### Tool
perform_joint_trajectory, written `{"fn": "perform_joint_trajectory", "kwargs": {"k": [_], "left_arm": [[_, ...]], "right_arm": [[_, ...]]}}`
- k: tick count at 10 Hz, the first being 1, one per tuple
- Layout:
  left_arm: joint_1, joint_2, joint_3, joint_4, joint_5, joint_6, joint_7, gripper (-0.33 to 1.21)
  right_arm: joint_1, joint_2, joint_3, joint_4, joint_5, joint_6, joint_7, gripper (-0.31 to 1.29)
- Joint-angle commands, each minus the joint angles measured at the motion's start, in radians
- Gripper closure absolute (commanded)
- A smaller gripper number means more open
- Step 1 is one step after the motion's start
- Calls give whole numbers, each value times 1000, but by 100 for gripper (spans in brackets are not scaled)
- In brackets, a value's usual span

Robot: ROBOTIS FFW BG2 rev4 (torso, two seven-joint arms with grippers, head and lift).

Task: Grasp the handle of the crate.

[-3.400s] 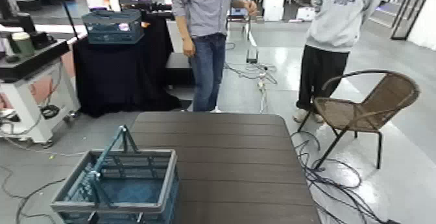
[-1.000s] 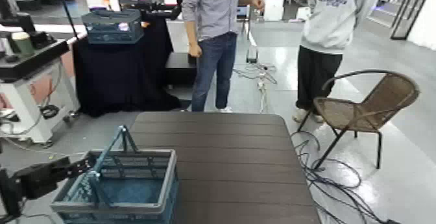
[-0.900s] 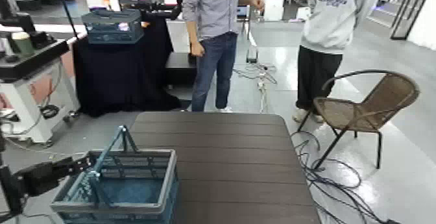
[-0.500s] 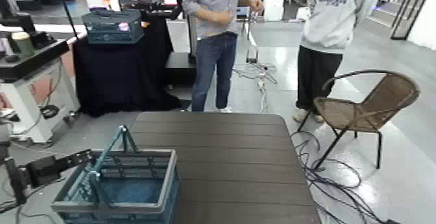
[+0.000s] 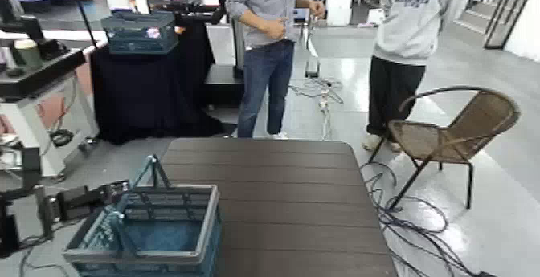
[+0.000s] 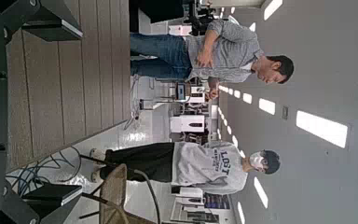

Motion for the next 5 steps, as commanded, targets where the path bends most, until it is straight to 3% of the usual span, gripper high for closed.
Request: {"fn": "perform_joint_trajectory", "kwargs": {"k": [1, 5], "left_arm": [[-108, 6, -98, 80, 0, 13, -33, 12], [-153, 8, -144, 130, 2, 19, -51, 12]], "right_arm": [[-9, -2, 5, 8, -9, -3, 5, 14], [-17, -5, 7, 17, -21, -11, 10, 15]]}}
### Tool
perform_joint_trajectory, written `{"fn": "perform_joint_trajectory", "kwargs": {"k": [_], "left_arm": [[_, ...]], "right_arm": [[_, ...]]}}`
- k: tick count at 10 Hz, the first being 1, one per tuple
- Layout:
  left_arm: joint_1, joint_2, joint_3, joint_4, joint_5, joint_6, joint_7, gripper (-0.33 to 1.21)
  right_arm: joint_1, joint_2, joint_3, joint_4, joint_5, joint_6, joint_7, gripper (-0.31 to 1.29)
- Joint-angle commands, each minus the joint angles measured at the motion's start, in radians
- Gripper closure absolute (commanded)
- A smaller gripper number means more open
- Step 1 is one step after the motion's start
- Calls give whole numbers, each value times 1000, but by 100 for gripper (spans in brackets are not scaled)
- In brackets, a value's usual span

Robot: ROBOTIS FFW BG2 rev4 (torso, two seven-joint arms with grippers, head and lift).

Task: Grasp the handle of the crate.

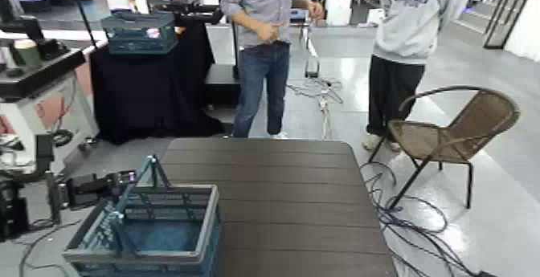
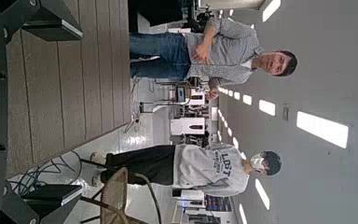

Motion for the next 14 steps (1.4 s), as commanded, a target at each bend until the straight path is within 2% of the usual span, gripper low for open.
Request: {"fn": "perform_joint_trajectory", "kwargs": {"k": [1, 2, 3, 4, 6, 7, 9, 12, 14], "left_arm": [[-2, 0, -15, 9, 1, 17, 0, 12], [-7, 1, -22, 9, 2, 28, 0, 22], [-10, 3, -27, 13, 2, 32, 0, 53], [-13, 3, -34, 16, 5, 34, 0, 74], [-13, 3, -36, 19, 5, 35, 0, 99], [-13, 3, -36, 19, 5, 38, 0, 102], [-8, -2, -38, 16, 5, 48, 0, 120], [32, -18, -8, -37, 22, 64, 6, 120], [75, -34, 19, -119, 56, 95, 32, 120]], "right_arm": [[-4, 0, -1, 6, -5, -2, 5, 15], [-5, -2, 1, 7, -10, -2, 7, 15], [-10, -3, 4, 10, -13, -2, 10, 15], [-11, -3, 4, 13, -18, -4, 10, 15], [-15, -5, 4, 17, -22, -5, 14, 15], [-15, -5, 4, 17, -22, -7, 14, 15], [-15, -6, 4, 20, -27, -8, 16, 15], [-13, -3, -1, 17, -27, -10, 14, 15], [-10, 1, -13, 0, 14, -5, 7, 15]]}}
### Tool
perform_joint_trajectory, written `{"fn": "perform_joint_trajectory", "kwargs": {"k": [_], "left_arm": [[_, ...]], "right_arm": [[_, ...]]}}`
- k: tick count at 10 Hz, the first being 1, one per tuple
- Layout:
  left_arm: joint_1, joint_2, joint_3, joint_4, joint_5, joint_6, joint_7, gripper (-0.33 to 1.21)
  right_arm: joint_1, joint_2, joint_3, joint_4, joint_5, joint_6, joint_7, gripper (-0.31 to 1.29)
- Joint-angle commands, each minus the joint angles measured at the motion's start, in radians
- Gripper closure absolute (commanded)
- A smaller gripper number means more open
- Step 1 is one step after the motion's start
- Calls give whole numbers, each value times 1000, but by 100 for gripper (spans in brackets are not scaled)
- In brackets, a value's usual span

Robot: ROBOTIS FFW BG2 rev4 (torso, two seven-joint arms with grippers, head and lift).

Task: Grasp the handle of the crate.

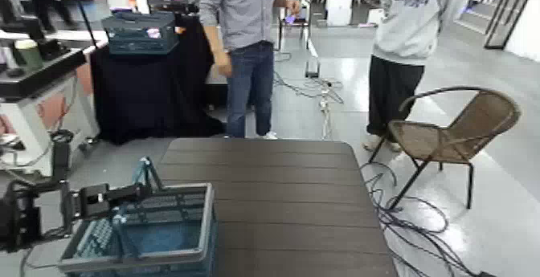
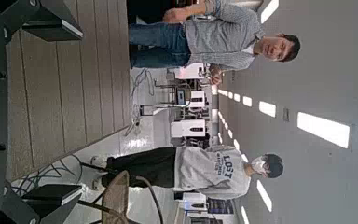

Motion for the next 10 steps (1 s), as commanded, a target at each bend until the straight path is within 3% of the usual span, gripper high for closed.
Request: {"fn": "perform_joint_trajectory", "kwargs": {"k": [1, 7, 10], "left_arm": [[58, -17, 38, -111, 49, 40, 36, 120], [210, -39, 157, -395, 154, 195, 174, 120], [310, -85, 229, -555, 258, 250, 324, 120]], "right_arm": [[4, 4, -11, -21, 50, 9, -10, 15], [-18, 5, -14, -37, 72, 13, -18, 15], [-30, 5, -13, -31, 72, 13, -21, 15]]}}
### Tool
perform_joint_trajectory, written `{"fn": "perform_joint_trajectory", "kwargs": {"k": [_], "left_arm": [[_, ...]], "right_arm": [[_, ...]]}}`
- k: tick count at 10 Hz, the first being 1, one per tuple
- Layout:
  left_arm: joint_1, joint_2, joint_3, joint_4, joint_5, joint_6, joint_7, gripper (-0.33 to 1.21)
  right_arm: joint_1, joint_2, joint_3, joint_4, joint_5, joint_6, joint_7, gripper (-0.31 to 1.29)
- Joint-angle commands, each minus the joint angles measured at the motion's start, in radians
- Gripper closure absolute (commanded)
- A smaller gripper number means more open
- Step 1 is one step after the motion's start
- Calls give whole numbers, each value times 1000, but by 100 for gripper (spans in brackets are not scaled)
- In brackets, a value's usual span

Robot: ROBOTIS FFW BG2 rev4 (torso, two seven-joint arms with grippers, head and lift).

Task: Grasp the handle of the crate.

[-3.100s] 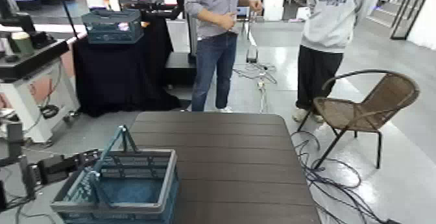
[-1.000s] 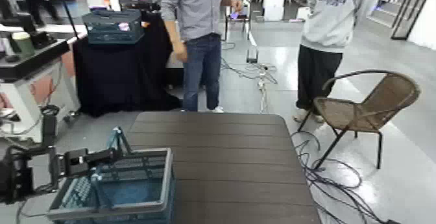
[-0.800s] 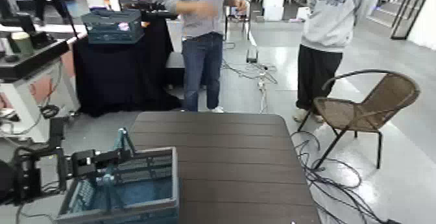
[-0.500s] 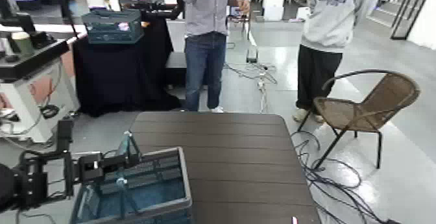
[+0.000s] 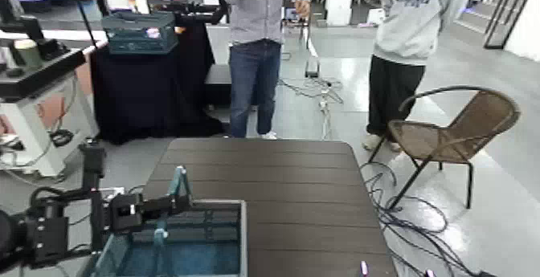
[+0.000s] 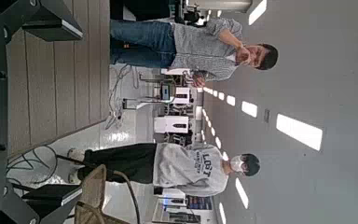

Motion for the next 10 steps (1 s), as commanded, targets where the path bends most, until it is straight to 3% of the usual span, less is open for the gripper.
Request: {"fn": "perform_joint_trajectory", "kwargs": {"k": [1, 5, 7, 8, 10], "left_arm": [[90, -53, 58, -117, 89, 36, 99, 120], [196, -164, 103, -218, 159, 34, 197, 120], [251, -234, 151, -254, 162, 43, 225, 120], [263, -257, 170, -271, 162, 51, 237, 120], [271, -273, 167, -297, 168, 63, 237, 120]], "right_arm": [[-9, 1, 0, 3, 0, -2, -9, 15], [-23, 2, 5, 3, 0, 6, -26, 15], [-31, 1, 11, -4, -8, 19, -26, 15], [-34, -1, 14, -12, -15, 35, -26, 15], [-46, -16, 25, -35, -34, 81, -26, 15]]}}
